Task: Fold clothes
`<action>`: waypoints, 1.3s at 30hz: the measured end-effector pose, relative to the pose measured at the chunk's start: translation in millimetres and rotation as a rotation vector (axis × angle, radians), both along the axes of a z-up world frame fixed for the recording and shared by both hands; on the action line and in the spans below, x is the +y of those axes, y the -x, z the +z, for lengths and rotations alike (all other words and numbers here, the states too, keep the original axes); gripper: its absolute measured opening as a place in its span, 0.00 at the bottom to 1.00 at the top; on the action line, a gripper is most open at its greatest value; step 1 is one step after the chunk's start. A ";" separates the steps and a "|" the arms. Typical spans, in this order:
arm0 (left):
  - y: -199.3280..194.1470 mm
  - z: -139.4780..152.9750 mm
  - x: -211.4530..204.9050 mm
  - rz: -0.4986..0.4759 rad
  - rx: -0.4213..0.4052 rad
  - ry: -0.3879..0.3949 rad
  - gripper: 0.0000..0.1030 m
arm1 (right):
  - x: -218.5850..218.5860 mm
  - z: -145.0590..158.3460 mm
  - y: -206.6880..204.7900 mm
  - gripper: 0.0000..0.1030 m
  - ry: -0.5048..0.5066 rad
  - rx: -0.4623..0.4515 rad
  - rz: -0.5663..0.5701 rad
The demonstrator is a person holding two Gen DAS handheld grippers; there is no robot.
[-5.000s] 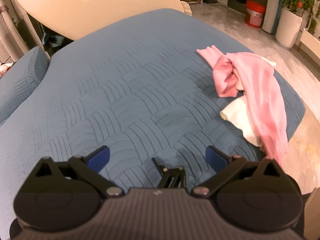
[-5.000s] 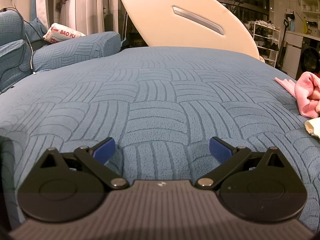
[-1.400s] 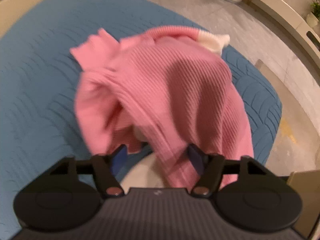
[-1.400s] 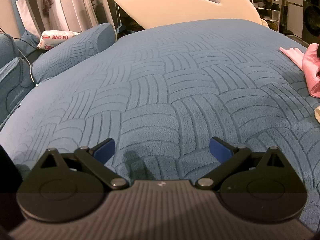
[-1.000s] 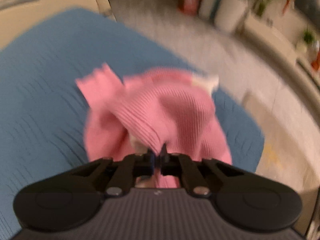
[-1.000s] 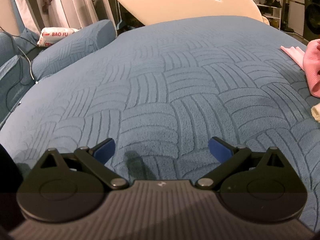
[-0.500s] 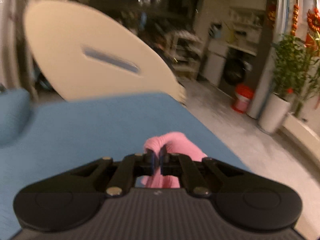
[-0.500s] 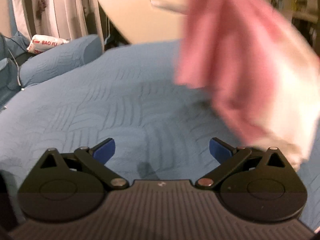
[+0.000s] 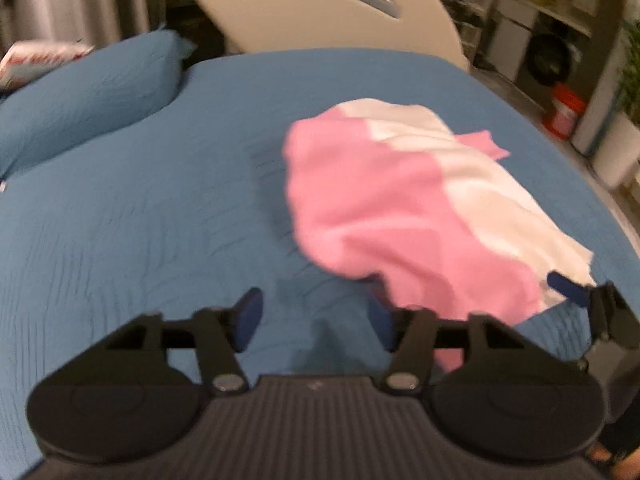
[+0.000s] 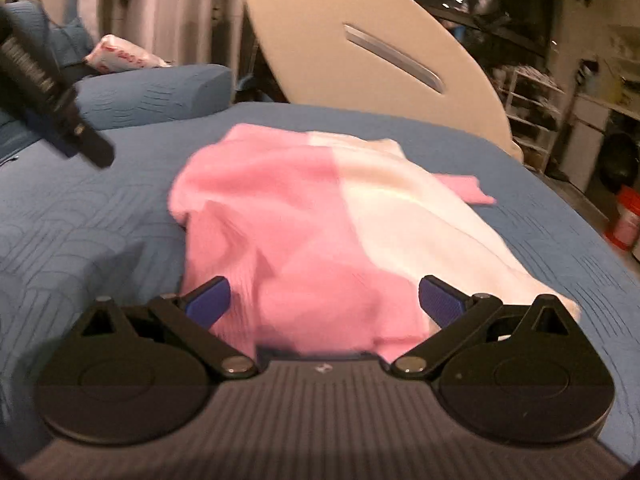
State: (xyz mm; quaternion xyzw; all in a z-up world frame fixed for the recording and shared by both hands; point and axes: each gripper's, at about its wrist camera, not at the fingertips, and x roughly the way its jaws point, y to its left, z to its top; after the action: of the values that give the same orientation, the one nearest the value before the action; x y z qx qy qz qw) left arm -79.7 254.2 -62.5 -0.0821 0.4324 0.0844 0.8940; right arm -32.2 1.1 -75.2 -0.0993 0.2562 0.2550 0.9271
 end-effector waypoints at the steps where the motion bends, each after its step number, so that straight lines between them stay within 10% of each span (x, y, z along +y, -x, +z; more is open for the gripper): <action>1: 3.4 -6.4 6.3 0.017 -0.007 0.016 0.74 | 6.0 -0.4 -1.0 1.00 -0.001 0.001 0.028; 4: 4.3 -12.0 23.7 0.062 -0.035 0.086 0.78 | 19.1 11.1 13.7 0.90 -0.002 0.031 0.141; 6: -1.8 -14.8 26.5 0.068 -0.060 0.122 0.83 | 27.3 19.9 24.9 0.27 -0.003 0.052 0.220; 13: -10.1 -24.7 33.9 0.076 -0.117 0.227 0.89 | 55.3 47.2 75.5 0.20 -0.005 0.105 0.526; 17: -17.7 -35.6 40.9 0.107 -0.105 0.279 0.89 | 58.1 40.9 95.7 0.49 -0.003 0.260 0.652; 19: -19.7 -39.6 43.7 0.119 -0.099 0.287 0.89 | 34.9 42.8 69.0 0.53 -0.079 0.360 0.557; 23: -24.0 -44.1 48.9 0.148 -0.102 0.288 0.94 | -26.6 51.7 15.4 0.82 -0.233 0.284 0.212; 26: -32.9 -50.9 50.1 0.158 -0.100 0.293 0.95 | -64.8 36.0 -34.4 0.85 -0.216 0.233 -0.119; 33: -38.4 -60.4 45.9 0.158 -0.075 0.312 0.95 | -68.4 -7.5 -114.6 0.82 -0.532 0.608 -0.200; 34: -37.7 -60.5 46.1 0.156 -0.081 0.314 0.95 | -58.8 -11.7 -122.3 0.76 -0.556 0.674 -0.206; 36: -35.5 -59.8 48.1 0.164 -0.090 0.324 0.95 | -30.9 -4.8 -130.5 0.21 -0.366 0.671 -0.163; 39: -30.5 -58.4 52.9 0.171 -0.108 0.362 0.95 | -37.3 36.1 -114.3 0.20 -0.315 0.363 -0.236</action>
State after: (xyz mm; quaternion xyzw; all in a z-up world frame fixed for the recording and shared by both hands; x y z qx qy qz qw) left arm -49.2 307.1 -120.9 -0.2822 0.3833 0.0762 0.8761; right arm 82.0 -36.2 -39.2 0.1241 0.3854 0.1953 0.8933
